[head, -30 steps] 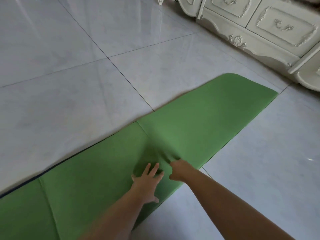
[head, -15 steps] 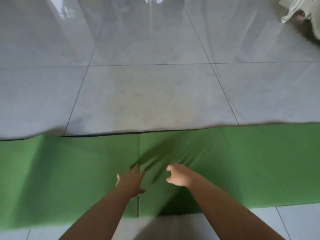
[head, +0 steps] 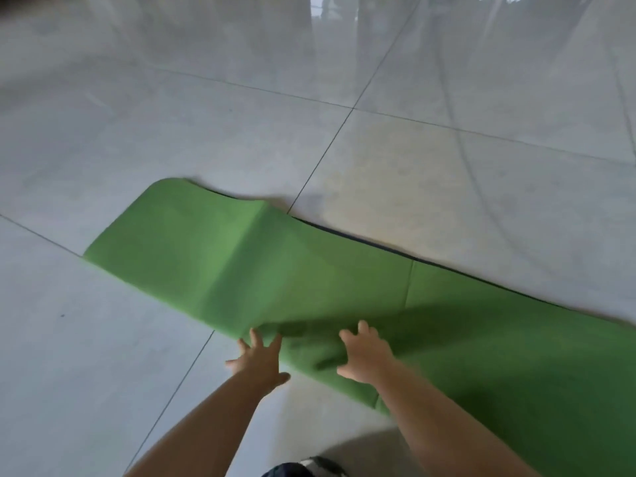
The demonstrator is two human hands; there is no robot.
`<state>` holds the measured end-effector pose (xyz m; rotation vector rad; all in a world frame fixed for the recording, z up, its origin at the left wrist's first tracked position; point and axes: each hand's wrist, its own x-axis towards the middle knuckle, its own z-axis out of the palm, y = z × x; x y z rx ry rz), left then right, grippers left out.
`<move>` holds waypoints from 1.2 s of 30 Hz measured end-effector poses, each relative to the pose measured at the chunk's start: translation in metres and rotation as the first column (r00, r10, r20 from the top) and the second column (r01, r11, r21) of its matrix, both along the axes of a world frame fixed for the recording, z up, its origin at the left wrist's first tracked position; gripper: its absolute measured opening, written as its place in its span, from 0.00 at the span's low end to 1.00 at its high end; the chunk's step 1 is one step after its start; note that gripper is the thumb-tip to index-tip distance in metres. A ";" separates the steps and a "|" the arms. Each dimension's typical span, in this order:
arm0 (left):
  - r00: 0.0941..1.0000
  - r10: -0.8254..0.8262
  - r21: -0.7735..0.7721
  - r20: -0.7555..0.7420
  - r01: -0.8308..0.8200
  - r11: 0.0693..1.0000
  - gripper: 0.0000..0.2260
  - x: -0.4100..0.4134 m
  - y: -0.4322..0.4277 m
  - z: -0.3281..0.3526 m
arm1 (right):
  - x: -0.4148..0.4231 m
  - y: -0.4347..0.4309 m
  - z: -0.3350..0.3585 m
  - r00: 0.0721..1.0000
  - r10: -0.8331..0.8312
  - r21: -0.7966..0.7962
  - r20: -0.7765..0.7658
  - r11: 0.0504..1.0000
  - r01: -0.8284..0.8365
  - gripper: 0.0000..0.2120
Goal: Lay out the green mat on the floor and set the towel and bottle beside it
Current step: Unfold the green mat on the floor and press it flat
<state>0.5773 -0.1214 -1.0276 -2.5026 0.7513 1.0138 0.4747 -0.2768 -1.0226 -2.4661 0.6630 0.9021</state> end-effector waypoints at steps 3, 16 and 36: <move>0.987 0.162 -0.039 -0.016 -0.163 0.986 0.37 0.010 0.021 -0.006 | 0.007 0.016 -0.009 0.993 0.106 -0.066 -0.049 0.992 -0.109 0.38; 0.914 0.385 -0.122 -0.130 -0.400 0.908 0.55 0.011 0.005 -0.021 | 0.014 0.024 -0.036 0.983 0.173 -0.140 -0.057 0.974 -0.179 0.54; 0.700 0.696 -0.429 -0.158 -0.684 0.590 0.28 0.033 -0.017 -0.018 | 0.005 0.002 -0.039 0.972 0.236 -0.162 0.008 0.959 -0.232 0.53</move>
